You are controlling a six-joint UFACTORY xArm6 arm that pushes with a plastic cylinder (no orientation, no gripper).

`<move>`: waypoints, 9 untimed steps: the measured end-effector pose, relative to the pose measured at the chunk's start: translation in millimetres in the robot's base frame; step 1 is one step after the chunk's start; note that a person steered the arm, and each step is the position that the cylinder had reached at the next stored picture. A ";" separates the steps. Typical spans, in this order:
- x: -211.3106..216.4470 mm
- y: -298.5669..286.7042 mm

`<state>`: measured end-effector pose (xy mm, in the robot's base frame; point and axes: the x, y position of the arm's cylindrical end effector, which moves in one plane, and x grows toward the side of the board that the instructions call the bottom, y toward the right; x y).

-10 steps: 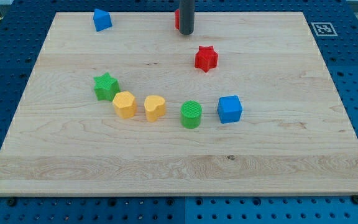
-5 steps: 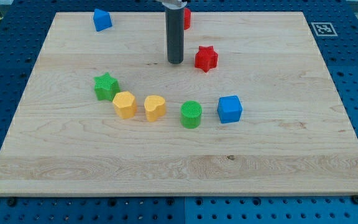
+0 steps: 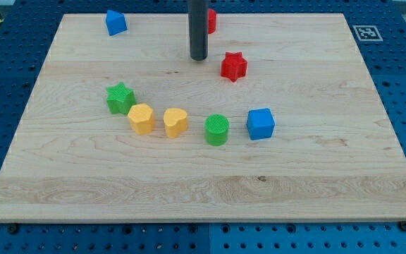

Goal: Point your arm towards red star

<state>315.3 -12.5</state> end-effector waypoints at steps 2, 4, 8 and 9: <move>0.0 -53.6; 0.0 -54.6; 0.0 2.4; 7.2 16.5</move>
